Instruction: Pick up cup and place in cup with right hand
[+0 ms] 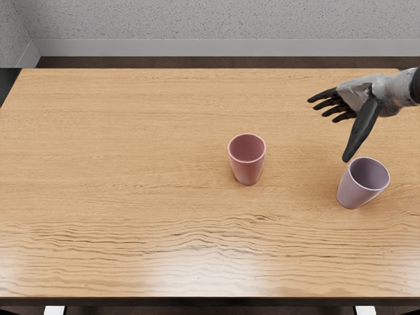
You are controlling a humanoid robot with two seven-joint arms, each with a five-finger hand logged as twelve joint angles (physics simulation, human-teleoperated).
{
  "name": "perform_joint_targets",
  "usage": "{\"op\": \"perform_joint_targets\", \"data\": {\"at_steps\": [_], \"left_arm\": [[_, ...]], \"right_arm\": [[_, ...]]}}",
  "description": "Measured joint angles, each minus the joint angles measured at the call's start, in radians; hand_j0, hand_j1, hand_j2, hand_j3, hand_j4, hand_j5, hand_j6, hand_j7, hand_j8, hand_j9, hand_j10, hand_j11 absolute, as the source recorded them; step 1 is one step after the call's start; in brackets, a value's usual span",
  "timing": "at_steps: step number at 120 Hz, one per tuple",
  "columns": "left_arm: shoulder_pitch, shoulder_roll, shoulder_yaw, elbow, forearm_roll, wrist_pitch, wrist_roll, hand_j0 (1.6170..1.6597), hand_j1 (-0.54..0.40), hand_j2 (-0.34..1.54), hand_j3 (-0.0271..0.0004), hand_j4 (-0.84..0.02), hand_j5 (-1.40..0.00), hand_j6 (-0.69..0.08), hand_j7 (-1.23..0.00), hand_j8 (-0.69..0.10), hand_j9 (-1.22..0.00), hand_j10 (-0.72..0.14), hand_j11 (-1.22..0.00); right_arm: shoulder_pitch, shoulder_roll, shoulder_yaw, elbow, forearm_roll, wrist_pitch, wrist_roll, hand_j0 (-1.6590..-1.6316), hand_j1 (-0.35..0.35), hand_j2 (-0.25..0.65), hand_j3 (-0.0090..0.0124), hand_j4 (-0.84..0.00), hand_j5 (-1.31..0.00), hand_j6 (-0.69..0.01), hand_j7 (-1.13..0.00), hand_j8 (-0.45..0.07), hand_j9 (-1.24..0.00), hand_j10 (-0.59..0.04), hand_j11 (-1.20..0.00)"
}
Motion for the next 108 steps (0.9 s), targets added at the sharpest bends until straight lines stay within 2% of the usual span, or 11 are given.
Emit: {"op": "perform_joint_targets", "data": {"at_steps": [8, 14, 26, 32, 40, 49, 56, 66, 77, 92, 108], "left_arm": [[0.0, 0.0, 0.0, 0.0, 0.0, 0.0, 0.0, 1.6581, 0.344, 0.0, -0.0001, -0.004, -0.01, -0.004, -0.01, -0.004, -0.01, -0.004, -0.01], [0.0, 0.0, 0.0, 0.0, 0.0, 0.0, 0.0, 1.6581, 0.344, 0.0, -0.0001, -0.004, -0.01, -0.004, -0.01, -0.004, -0.01, -0.004, -0.01], [0.0, 0.0, 0.0, 0.0, 0.0, 0.0, 0.0, 1.6581, 0.344, 0.0, -0.0001, -0.004, -0.01, -0.004, -0.01, -0.004, -0.01, -0.004, -0.01], [0.0, 0.0, 0.0, 0.0, 0.0, 0.0, 0.0, 1.6581, 0.344, 0.0, -0.0001, -0.004, -0.01, -0.004, -0.01, -0.004, -0.01, -0.004, -0.01], [0.0, 0.0, 0.0, 0.0, 0.0, 0.0, 0.0, 1.6581, 0.344, 0.0, -0.0001, -0.004, -0.01, -0.004, -0.01, -0.004, -0.01, -0.004, -0.01], [0.0, 0.0, 0.0, 0.0, 0.0, 0.0, 0.0, 1.6581, 0.344, 0.0, 0.0, -0.004, -0.01, -0.004, -0.01, -0.004, -0.01, -0.004, -0.01], [0.0, 0.0, 0.0, 0.0, 0.0, 0.0, 0.0, 1.6581, 0.344, 0.0, 0.0, -0.004, 0.0, -0.004, 0.0, -0.004, 0.0, -0.004, 0.0], [0.0, 0.0, 0.0, 0.0, 0.0, 0.0, 0.0, 1.6581, 0.344, 0.0, 0.0, -0.004, 0.0, -0.004, 0.0, -0.004, 0.0, -0.004, 0.0], [0.0, 0.0, 0.0, 0.0, 0.0, 0.0, 0.0, 1.6581, 0.344, 0.0, 0.0, -0.004, 0.0, -0.004, 0.0, -0.004, 0.0, -0.004, 0.0], [0.0, 0.0, 0.0, 0.0, 0.0, 0.0, 0.0, 1.6581, 0.344, 0.0, 0.0, -0.004, 0.0, -0.004, 0.0, -0.004, 0.0, -0.004, 0.0], [0.0, 0.0, 0.0, 0.0, 0.0, 0.0, 0.0, 1.6581, 0.344, 0.0, 0.0, -0.004, 0.0, -0.004, 0.0, -0.004, 0.0, -0.004, 0.0]], "right_arm": [[-0.006, -0.005, 0.011, -0.005, 0.004, 0.016, 0.0, -1.658, -0.311, 0.005, 0.0, -0.041, -0.05, -0.038, -0.05, -0.037, -0.05, -0.039, -0.05], [-0.009, 0.034, 0.013, -0.028, 0.003, -0.002, 0.0, -1.658, -0.314, 0.003, 0.0, -0.037, -0.05, -0.036, -0.05, -0.034, -0.05, -0.036, -0.05], [-0.007, 0.219, 0.007, -0.151, -0.027, -0.03, 0.0, -1.658, -0.317, 0.0, 0.0, -0.033, -0.04, -0.032, -0.04, -0.031, -0.04, -0.032, -0.04], [-0.007, 0.313, 0.005, -0.202, -0.066, -0.079, 0.0, -1.658, -0.317, -0.001, 0.0, -0.032, -0.04, -0.032, -0.04, -0.031, -0.04, -0.031, -0.04], [-0.008, 0.411, 0.001, -0.242, -0.12, -0.151, 0.0, -1.658, -0.316, -0.002, 0.0, -0.032, -0.04, -0.032, -0.04, -0.031, -0.04, -0.031, -0.04], [-0.009, 0.477, -0.016, -0.26, -0.151, -0.2, 0.0, -1.6581, -0.316, -0.003, 0.0, -0.032, -0.04, -0.032, -0.04, -0.031, -0.04, -0.031, -0.04], [-0.009, 0.489, -0.028, -0.232, -0.163, -0.226, 0.0, -1.6581, -0.315, -0.004, 0.0, -0.032, -0.04, -0.032, -0.04, -0.031, -0.04, -0.031, -0.04], [-0.01, 0.446, -0.037, -0.107, -0.171, -0.322, 0.0, -1.6581, -0.315, -0.004, 0.0, -0.031, -0.04, -0.032, -0.04, -0.031, -0.04, -0.031, -0.04], [-0.017, 0.428, -0.044, -0.031, -0.175, -0.382, 0.0, -1.6581, -0.315, -0.005, 0.0, -0.031, -0.04, -0.032, -0.04, -0.031, -0.04, -0.031, -0.04], [-0.053, 0.453, -0.074, 0.011, -0.218, -0.498, 0.0, -1.6581, -0.314, -0.005, 0.0, -0.032, -0.04, -0.033, -0.04, -0.032, -0.04, -0.031, -0.04], [-0.064, 0.469, -0.095, 0.032, -0.237, -0.548, 0.0, -1.6581, -0.314, -0.005, 0.0, -0.031, -0.04, -0.032, -0.04, -0.032, -0.04, -0.031, -0.04]]}}
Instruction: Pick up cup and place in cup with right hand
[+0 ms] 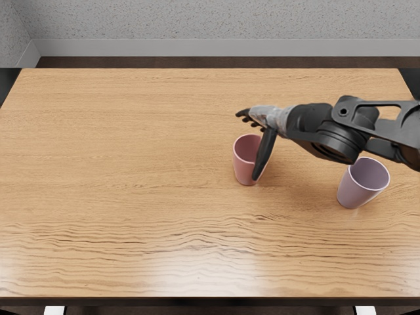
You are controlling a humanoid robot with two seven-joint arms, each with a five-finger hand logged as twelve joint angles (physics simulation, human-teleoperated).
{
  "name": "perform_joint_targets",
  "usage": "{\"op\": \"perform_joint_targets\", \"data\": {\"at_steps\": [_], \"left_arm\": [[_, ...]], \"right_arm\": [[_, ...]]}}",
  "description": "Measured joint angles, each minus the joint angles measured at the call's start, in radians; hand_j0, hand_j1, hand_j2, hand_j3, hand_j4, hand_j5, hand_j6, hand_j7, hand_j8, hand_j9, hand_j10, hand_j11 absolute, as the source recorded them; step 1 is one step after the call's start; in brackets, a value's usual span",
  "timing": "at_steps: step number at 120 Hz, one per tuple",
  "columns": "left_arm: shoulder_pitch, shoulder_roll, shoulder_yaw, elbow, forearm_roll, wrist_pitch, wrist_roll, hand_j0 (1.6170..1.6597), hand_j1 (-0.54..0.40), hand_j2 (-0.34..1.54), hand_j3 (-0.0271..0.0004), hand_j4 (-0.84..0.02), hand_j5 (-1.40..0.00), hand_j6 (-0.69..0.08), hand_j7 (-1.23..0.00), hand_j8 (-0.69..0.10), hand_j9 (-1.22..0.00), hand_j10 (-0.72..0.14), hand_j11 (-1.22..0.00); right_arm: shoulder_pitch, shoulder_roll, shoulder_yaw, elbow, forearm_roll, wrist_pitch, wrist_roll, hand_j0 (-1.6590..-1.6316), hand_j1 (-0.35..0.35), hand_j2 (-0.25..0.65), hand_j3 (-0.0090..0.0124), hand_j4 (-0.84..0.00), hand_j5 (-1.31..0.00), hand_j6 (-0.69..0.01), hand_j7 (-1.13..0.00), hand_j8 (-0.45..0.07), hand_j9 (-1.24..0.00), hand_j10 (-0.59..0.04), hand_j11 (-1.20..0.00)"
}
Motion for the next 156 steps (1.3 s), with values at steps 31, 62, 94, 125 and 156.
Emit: {"op": "perform_joint_targets", "data": {"at_steps": [31, 62, 94, 125, 156], "left_arm": [[0.0, 0.0, 0.0, 0.0, 0.0, 0.0, 0.0, 1.6581, 0.344, 0.0, 0.0, -0.004, 0.0, -0.004, 0.0, -0.004, 0.0, -0.004, 0.0], [0.0, 0.0, 0.0, 0.0, 0.0, 0.0, 0.0, 1.6581, 0.344, 0.0, 0.0, -0.004, 0.0, -0.004, 0.0, -0.004, 0.0, -0.004, 0.0], [0.0, 0.0, 0.0, 0.0, 0.0, 0.0, 0.0, 1.6581, 0.344, 0.0, -0.0001, -0.004, -0.01, -0.004, -0.01, -0.004, -0.01, -0.004, -0.01], [0.0, 0.0, 0.0, 0.0, 0.0, 0.0, 0.0, 1.6581, 0.345, 0.0, 0.0002, -0.004, 0.0, -0.004, 0.0, -0.004, 0.0, -0.004, 0.0], [0.0, 0.0, 0.0, 0.0, 0.0, 0.0, 0.0, 1.6581, 0.345, 0.0, 0.0002, -0.004, 0.0, -0.004, 0.0, -0.004, 0.0, -0.004, 0.0]], "right_arm": [[-0.004, 0.005, -0.025, 0.008, -0.006, -0.019, 0.0, -1.6581, -0.313, -0.005, 0.0, -0.032, -0.04, -0.033, -0.04, -0.032, -0.04, -0.031, -0.04], [-0.006, 0.007, -0.041, 0.008, -0.004, -0.022, 0.0, -1.6581, -0.229, -0.019, 0.0, -0.102, -0.13, -0.103, -0.13, -0.102, -0.13, -0.102, -0.13], [-0.012, 0.006, -0.036, 0.01, -0.004, -0.024, 0.0, -1.652, 0.028, -0.135, -0.0011, -0.437, -0.56, -0.323, -0.56, -0.252, -0.59, -0.335, -0.59], [-0.013, -0.054, 0.016, 0.001, 0.003, -0.008, -0.001, -1.6517, 0.199, 0.082, -0.0005, -0.308, -0.77, -0.125, -0.77, -0.041, -0.78, -0.185, -0.77], [-0.008, -0.3, 0.174, -0.021, 0.09, 0.296, -0.001, -1.6487, 0.187, -0.065, 0.0017, -0.183, -0.9, -0.055, -0.82, 0.036, -0.87, -0.149, -0.84]]}}
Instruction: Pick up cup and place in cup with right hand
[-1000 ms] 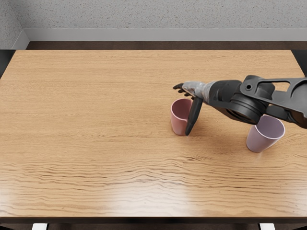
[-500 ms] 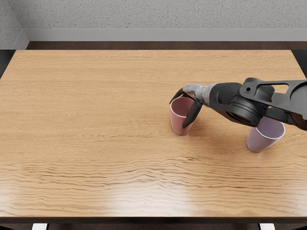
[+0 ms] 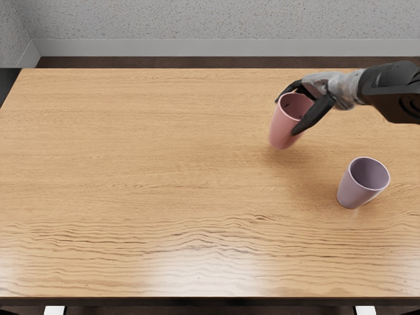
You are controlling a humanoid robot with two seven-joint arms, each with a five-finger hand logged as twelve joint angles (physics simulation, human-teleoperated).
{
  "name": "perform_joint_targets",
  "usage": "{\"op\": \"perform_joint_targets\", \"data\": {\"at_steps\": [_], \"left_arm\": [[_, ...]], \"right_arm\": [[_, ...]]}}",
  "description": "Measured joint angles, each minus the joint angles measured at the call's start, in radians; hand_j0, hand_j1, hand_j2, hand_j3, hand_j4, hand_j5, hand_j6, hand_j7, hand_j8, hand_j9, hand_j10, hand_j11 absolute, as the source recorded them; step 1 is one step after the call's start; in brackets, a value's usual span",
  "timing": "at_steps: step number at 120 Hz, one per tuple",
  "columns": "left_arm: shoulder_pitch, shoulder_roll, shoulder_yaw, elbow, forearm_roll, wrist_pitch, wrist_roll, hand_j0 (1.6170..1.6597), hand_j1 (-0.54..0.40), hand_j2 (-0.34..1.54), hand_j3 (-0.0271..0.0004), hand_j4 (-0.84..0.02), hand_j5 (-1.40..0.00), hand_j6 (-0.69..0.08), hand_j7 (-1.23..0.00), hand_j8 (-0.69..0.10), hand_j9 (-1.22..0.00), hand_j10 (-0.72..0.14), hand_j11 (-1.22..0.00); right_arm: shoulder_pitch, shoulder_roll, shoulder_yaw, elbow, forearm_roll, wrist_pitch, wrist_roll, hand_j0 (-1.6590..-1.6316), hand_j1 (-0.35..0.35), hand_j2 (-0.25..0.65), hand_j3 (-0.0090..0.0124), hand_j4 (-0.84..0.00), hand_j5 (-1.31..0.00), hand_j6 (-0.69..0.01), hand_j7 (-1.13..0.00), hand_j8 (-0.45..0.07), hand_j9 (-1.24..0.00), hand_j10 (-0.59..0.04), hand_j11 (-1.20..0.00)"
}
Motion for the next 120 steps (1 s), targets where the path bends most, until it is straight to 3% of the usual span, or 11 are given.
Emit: {"op": "perform_joint_targets", "data": {"at_steps": [30, 49, 65, 85, 87, 120], "left_arm": [[0.0, 0.0, 0.0, 0.0, 0.0, 0.0, 0.0, 1.6581, 0.345, 0.0, 0.0002, -0.004, 0.0, -0.004, 0.0, -0.004, 0.0, -0.004, 0.0], [0.0, 0.0, 0.0, 0.0, 0.0, 0.0, 0.0, 1.6581, 0.345, 0.0, 0.0003, -0.004, 0.0, -0.004, 0.0, -0.004, 0.0, -0.004, 0.0], [0.0, 0.0, 0.0, 0.0, 0.0, 0.0, 0.0, 1.6581, 0.345, 0.0, 0.0003, -0.004, 0.0, -0.004, 0.0, -0.004, 0.0, -0.004, 0.0], [0.0, 0.0, 0.0, 0.0, 0.0, 0.0, 0.0, 1.6581, 0.345, 0.0, 0.0002, -0.004, 0.0, -0.004, 0.0, -0.004, 0.0, -0.004, 0.0], [0.0, 0.0, 0.0, 0.0, 0.0, 0.0, 0.0, 1.6581, 0.345, 0.0, 0.0002, -0.004, 0.0, -0.004, 0.0, -0.004, 0.0, -0.004, 0.0], [0.0, 0.0, 0.0, 0.0, 0.0, 0.0, 0.0, 1.6581, 0.345, 0.0, 0.0001, -0.004, 0.0, -0.004, 0.0, -0.004, 0.0, -0.004, 0.0]], "right_arm": [[0.028, -0.268, 0.041, -0.001, 0.098, 0.253, 0.0, -1.6496, 0.197, -0.054, 0.0017, -0.15, -0.94, -0.042, -0.83, 0.051, -0.89, -0.123, -0.88], [0.031, -0.376, 0.034, 0.012, 0.105, 0.321, -0.001, -1.6498, 0.193, -0.051, 0.0016, -0.156, -0.96, -0.042, -0.82, 0.068, -0.89, -0.118, -0.88], [0.029, -0.465, 0.034, 0.054, 0.102, 0.348, 0.0, -1.65, 0.168, -0.078, 0.0015, -0.182, -0.96, -0.062, -0.82, 0.044, -0.88, -0.137, -0.88], [0.019, -0.506, 0.025, 0.086, 0.102, 0.354, -0.001, -1.6503, 0.17, -0.069, 0.0018, -0.178, -0.97, -0.065, -0.82, 0.033, -0.89, -0.15, -0.88], [0.018, -0.508, 0.024, 0.087, 0.103, 0.354, -0.001, -1.6501, 0.17, -0.068, 0.0, -0.179, -0.96, -0.076, -0.82, 0.031, -0.89, -0.151, -0.88], [0.006, -0.513, -0.004, 0.107, 0.103, 0.353, -0.001, -1.6484, 0.167, -0.071, 0.0003, -0.187, -0.96, -0.083, -0.83, 0.016, -0.88, -0.169, -0.86]]}}
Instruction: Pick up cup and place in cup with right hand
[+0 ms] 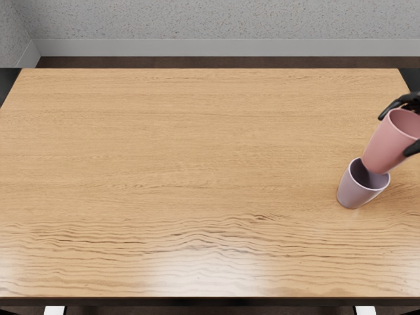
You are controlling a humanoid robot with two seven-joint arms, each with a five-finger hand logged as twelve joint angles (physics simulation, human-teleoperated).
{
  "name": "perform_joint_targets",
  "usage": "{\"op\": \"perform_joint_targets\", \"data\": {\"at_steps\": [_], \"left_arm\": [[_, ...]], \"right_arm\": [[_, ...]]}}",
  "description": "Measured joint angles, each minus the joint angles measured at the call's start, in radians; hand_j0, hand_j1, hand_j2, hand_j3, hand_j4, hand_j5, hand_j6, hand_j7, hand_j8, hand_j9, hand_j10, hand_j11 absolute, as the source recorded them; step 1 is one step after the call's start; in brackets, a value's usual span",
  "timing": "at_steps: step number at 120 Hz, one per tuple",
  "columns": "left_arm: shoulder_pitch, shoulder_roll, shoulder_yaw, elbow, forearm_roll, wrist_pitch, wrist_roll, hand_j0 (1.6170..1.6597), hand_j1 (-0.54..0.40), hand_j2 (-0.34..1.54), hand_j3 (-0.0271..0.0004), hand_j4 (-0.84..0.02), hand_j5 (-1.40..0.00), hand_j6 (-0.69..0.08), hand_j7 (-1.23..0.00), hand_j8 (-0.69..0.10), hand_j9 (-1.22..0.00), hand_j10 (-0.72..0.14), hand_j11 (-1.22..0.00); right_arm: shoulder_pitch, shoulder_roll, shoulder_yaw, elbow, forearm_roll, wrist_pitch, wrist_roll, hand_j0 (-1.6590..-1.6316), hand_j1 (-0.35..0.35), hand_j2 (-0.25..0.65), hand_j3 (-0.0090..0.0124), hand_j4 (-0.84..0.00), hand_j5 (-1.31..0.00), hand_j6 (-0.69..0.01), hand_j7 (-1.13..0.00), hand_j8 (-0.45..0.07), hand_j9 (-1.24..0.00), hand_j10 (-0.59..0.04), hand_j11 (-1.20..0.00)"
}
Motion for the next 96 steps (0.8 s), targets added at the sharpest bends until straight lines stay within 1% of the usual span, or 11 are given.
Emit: {"op": "perform_joint_targets", "data": {"at_steps": [39, 96], "left_arm": [[0.0, 0.0, 0.0, 0.0, 0.0, 0.0, 0.0, 1.6581, 0.345, 0.0, 0.0001, -0.004, 0.0, -0.004, 0.0, -0.004, 0.0, -0.004, 0.0], [0.0, 0.0, 0.0, 0.0, 0.0, 0.0, 0.0, 1.6581, 0.345, 0.0, 0.0001, -0.004, 0.0, -0.004, 0.0, -0.004, 0.0, -0.004, 0.0]], "right_arm": [[-0.016, 0.0, -0.007, 0.007, 0.0, 0.001, 0.0, -1.648, 0.166, -0.072, 0.0003, -0.187, -0.96, -0.084, -0.83, 0.015, -0.88, -0.172, -0.86], [-0.018, 0.012, -0.008, 0.007, 0.001, 0.002, 0.0, -1.6482, 0.166, -0.069, 0.0003, -0.189, -0.96, -0.085, -0.82, 0.013, -0.87, -0.174, -0.85]]}}
